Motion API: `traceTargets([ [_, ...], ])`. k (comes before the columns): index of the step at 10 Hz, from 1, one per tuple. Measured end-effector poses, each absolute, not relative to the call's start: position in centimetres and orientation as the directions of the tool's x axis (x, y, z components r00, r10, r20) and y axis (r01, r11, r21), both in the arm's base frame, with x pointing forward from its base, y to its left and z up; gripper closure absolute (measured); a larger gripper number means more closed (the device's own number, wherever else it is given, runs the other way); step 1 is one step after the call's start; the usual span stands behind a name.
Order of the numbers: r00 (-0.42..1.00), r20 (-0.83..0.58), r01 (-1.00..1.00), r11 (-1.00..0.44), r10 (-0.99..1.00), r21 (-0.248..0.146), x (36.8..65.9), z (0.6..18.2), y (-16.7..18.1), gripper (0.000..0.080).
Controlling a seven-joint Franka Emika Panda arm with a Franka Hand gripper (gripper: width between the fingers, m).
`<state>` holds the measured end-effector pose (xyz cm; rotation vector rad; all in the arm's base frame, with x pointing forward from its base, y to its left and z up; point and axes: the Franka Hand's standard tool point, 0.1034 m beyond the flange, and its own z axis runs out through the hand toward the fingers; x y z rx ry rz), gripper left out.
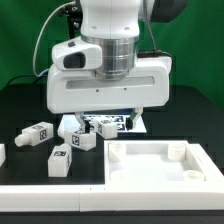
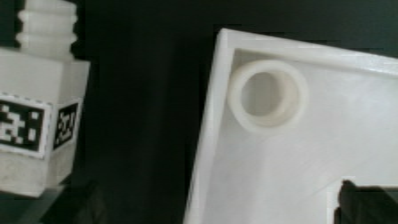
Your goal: Assemble one leg
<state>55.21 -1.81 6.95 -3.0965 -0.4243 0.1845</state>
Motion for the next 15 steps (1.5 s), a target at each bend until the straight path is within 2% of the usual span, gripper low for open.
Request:
traceTargets([
  [1,0.944,-0.104,0.313,-0.950,0.313,-0.023,54.9,7.0,-1.6,0.0151],
  [4,0.941,-0.117,0.315,-0.949,0.317,-0.031,48.0,8.2,0.5,0.0151],
  [5,0.943,-0.140,0.301,-0.953,0.303,-0.037,47.2,8.3,0.5,0.0151],
  [6,0.942,-0.144,0.302,-0.953,0.304,-0.038,47.5,8.1,0.5,0.0151],
  [9,0.899,-0.325,0.284,-0.956,0.292,-0.073,46.6,7.6,1.3,0.0151],
  [10,0.897,-0.356,0.260,-0.964,0.263,-0.056,46.1,6.4,1.6,0.0151],
  [11,0.856,-0.452,0.260,-0.965,0.251,-0.043,44.4,5.8,1.7,0.0151],
  [13,0.795,-0.557,0.279,-0.960,0.241,-0.018,44.4,5.8,0.6,0.0151],
  [15,0.706,-0.675,0.263,-0.964,0.212,-0.028,43.7,5.7,0.2,0.0151],
])
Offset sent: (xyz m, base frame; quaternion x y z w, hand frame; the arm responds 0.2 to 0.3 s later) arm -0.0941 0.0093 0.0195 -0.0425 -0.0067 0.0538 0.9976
